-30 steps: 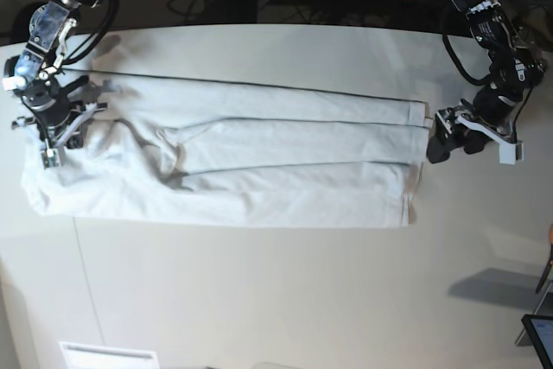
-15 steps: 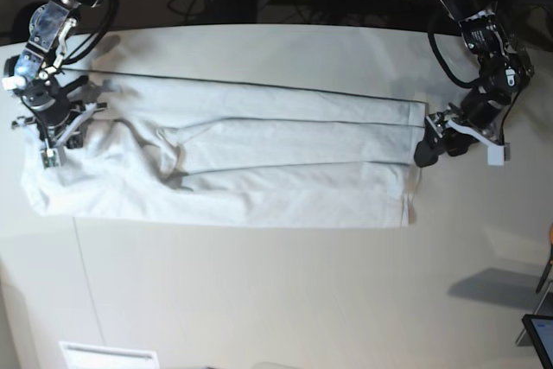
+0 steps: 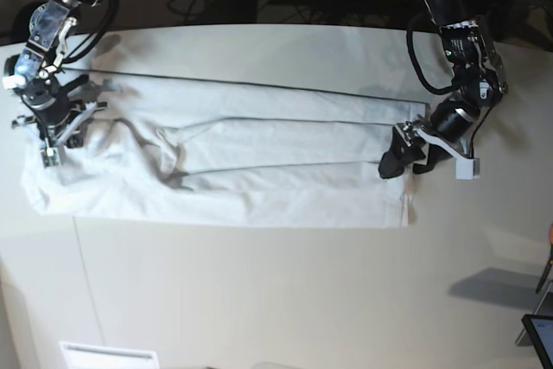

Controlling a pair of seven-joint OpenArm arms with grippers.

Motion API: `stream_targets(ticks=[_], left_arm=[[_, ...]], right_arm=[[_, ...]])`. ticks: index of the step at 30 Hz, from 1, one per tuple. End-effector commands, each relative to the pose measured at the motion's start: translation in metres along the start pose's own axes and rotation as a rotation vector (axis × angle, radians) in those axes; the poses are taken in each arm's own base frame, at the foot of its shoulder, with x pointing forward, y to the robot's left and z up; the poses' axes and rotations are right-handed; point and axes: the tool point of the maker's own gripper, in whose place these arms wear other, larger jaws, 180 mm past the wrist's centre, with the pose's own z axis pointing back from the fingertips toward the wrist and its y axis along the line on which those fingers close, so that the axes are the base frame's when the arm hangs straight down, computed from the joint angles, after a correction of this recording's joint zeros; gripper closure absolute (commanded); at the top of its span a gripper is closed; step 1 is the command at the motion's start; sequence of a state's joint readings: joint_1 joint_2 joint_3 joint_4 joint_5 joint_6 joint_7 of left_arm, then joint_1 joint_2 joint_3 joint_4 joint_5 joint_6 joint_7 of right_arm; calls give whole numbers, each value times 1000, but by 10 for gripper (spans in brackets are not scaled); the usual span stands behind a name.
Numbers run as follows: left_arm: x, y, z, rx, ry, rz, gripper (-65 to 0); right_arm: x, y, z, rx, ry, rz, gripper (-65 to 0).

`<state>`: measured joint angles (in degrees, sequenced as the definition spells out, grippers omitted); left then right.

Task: Fold the T-shirt properly
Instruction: 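Grasp the strip end near the left gripper with the left gripper, then fold the held strip end over toward the right gripper with the left gripper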

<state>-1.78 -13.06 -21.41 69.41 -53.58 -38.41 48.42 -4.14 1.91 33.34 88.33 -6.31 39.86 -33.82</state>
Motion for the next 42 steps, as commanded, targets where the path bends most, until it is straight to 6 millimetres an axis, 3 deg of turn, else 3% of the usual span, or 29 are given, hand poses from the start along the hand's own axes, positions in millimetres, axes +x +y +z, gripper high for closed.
stream_targets(ticks=[1,4,18,20,24,28,33,38,42], left_arm=[[1,8,0,32,34,-9,-648],[0,9,-3,31,35,5,-605],[-6,5,-9,22,37,31,-82],[-6,5,-9,22,37,31,-42],[-6,5,-9,22,37,31,0],[-4,4,-8,22,34,25,0],[13,1,1,67,-3,4,0],[36,-19,11,86,-51,-57,0],[42,-52,3,49,-40,-123,0]], right_arm=[[-12,-7,3,-22,67,28,-46],[-14,-7,3,-21,69,28,-46],[-13,-7,3,-22,68,28,-46],[-13,-7,3,-22,68,28,-46],[-13,-7,3,-22,68,28,-46],[-13,-7,3,-22,68,28,-46],[-13,-7,3,-22,68,28,-46],[-13,-7,3,-22,68,28,-46],[-13,-7,3,-22,68,28,-46]])
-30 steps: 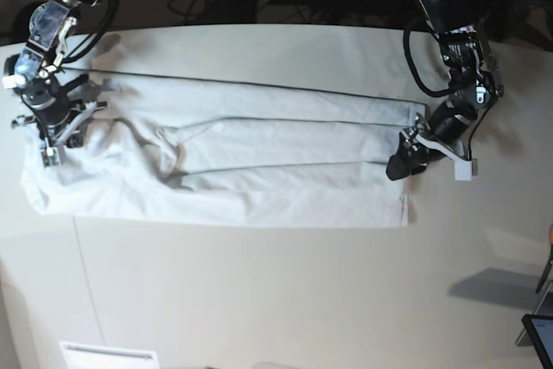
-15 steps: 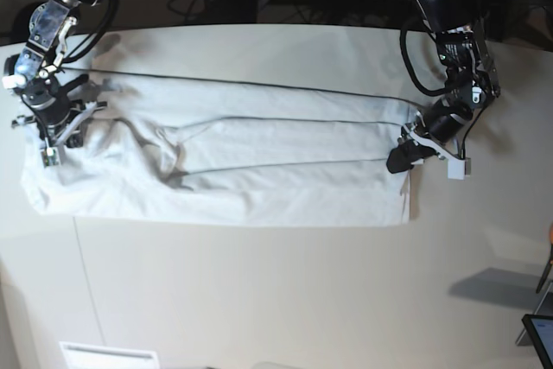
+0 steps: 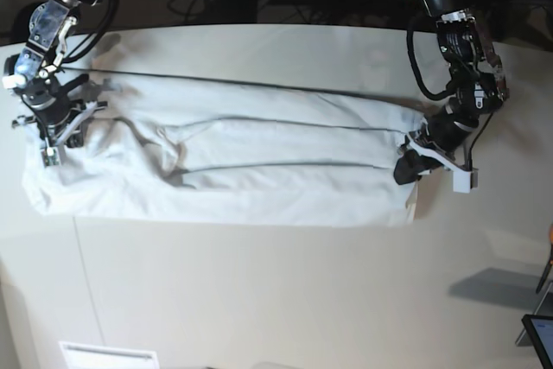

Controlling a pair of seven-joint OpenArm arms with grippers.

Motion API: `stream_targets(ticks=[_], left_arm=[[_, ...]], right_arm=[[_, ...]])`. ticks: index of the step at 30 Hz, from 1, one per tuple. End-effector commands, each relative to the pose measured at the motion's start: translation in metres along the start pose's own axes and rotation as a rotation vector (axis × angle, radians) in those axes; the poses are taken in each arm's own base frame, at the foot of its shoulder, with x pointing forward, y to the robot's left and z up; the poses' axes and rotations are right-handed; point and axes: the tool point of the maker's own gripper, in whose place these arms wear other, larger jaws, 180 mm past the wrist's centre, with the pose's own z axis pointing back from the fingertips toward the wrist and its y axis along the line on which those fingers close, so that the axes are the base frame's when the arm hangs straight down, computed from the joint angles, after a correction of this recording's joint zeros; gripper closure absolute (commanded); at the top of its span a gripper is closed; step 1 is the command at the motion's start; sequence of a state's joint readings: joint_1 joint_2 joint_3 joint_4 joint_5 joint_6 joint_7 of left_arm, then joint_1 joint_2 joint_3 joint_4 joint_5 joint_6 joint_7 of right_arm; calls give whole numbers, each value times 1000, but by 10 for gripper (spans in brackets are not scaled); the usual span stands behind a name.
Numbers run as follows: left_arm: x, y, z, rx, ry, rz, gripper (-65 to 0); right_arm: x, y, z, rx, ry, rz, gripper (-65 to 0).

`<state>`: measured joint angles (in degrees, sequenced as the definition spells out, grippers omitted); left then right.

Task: Fold the T-shirt properly
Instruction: 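Fold the held strip end over toward the right gripper with the left gripper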

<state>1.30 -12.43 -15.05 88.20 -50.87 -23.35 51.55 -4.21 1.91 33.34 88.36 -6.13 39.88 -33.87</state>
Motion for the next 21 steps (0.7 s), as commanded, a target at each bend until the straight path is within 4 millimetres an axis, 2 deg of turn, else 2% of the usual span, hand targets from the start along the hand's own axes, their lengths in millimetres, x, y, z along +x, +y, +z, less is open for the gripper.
stream_targets(ticks=[1,9,15,18,21], left_arm=[[19,-14,0,-32,-50,-29,0],[8,-81,-26,-140,22,-84,0],[-11,-131,-42,-256,89,-149,0],[-25,-142,-48,-256,133,-132,0],[-36,-163,-55,-284,175,-148,0]], right_arm=[[-13,-7,3,-23,69,30,-46],[-13,-7,3,-23,69,30,-46],[-13,-7,3,-23,69,30,-46],[-13,-7,3,-23,69,30,-46],[-12,-7,2,-24,67,30,-46]])
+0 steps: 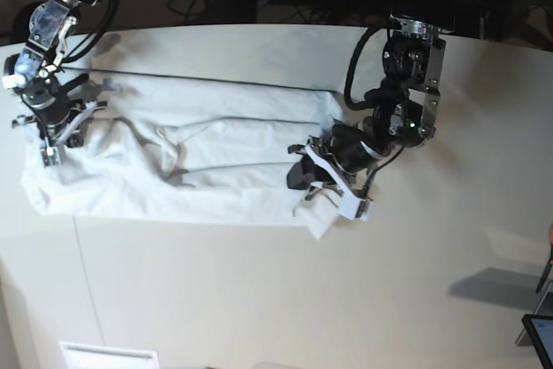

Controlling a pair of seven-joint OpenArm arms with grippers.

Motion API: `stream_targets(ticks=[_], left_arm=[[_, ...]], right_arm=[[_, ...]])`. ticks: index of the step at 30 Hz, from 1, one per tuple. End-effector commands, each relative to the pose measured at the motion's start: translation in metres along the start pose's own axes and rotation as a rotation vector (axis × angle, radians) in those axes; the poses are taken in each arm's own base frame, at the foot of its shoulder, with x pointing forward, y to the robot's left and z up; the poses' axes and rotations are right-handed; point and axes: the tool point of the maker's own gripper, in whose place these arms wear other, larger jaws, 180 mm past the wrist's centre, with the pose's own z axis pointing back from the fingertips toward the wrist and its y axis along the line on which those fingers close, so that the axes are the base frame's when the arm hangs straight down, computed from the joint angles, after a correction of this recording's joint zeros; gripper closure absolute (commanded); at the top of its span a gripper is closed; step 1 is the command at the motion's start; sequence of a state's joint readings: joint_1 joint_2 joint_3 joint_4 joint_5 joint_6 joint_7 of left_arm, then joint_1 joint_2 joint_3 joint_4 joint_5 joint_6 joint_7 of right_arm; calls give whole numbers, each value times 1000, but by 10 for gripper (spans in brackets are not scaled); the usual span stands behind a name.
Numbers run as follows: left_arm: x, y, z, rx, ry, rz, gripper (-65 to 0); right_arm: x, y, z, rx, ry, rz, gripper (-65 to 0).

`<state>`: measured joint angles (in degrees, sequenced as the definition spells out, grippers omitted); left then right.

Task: Fold the T-shirt properly
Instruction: 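Fold the held strip end over toward the right gripper with the left gripper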

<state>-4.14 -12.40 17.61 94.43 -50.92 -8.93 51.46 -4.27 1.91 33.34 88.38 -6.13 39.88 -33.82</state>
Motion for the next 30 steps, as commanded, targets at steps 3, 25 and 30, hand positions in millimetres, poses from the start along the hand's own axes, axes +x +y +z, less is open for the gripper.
stream_targets(ticks=[3,25,30], left_arm=[[12,-24,-7,-61,-19,-40,0],[-15,-68,-39,-100,70,-171,0],[-13,-76,-46,-104,62,-169,0]], right_arm=[[-12,-7,2,-24,67,30,-46],[-13,-7,2,-23,69,30,-46],[-13,-7,2,-23,69,30,-46]])
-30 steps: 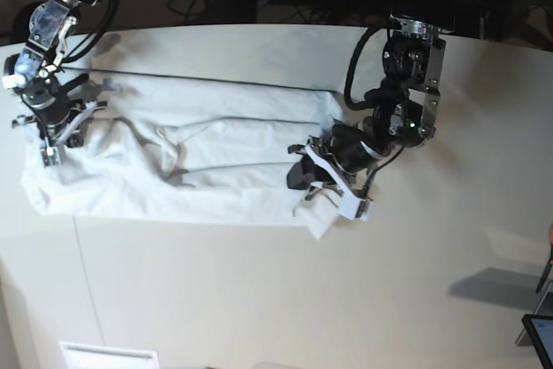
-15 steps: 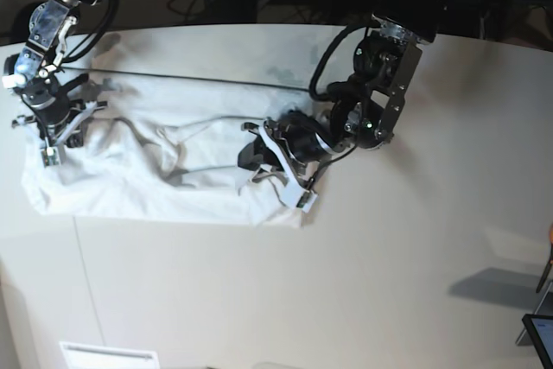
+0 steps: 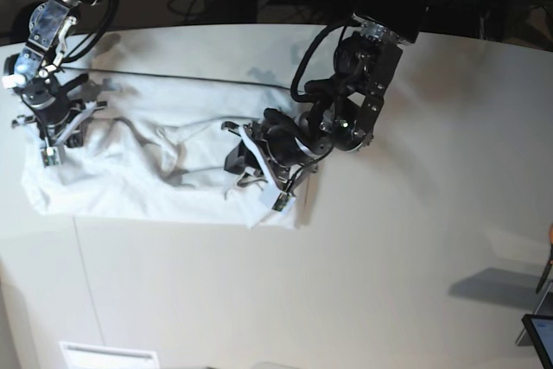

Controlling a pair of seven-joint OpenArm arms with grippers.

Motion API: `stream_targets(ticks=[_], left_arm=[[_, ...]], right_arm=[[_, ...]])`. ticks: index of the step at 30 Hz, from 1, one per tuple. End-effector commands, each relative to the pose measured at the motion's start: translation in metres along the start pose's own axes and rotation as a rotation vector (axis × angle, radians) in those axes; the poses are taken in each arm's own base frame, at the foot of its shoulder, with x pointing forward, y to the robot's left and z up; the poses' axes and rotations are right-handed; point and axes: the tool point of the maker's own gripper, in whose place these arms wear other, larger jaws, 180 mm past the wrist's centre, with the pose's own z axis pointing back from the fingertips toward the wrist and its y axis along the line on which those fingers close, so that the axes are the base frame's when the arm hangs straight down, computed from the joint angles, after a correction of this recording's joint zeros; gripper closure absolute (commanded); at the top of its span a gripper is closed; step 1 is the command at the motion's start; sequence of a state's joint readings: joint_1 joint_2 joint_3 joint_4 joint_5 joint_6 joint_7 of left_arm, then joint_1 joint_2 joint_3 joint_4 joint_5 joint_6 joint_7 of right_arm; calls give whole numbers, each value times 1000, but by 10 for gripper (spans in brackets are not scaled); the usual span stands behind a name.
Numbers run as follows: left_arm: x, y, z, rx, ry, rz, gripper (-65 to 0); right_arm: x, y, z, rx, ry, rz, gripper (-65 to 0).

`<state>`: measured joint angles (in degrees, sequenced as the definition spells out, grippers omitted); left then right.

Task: Fold the T-shirt properly
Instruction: 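Fold the held strip end over toward the right gripper with the left gripper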

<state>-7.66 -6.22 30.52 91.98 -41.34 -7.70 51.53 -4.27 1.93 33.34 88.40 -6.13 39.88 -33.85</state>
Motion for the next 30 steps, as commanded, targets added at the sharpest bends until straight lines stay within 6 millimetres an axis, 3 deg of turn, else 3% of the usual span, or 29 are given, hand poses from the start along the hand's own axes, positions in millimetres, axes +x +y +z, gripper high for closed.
stream_targets(ticks=[1,7,18,22,27,30], left_arm=[[17,-8,-1,-28,-48,-4,0],[17,-8,-13,-32,-31,20,0],[21,-13,-13,-44,-44,14,-3],[21,-17,-13,-59,-42,2,-74],[18,-47,-23,-128,-7,-86,-180],[20,-58,-25,-150,-2,-121,-212]], right_arm=[[-13,-7,2,-23,68,29,-46],[-13,-7,2,-23,68,29,-46],[-12,-7,2,-22,68,28,-46],[-12,-7,1,-21,67,27,-48],[-12,-7,1,-21,67,27,-48],[-12,-7,1,-21,67,27,-48]])
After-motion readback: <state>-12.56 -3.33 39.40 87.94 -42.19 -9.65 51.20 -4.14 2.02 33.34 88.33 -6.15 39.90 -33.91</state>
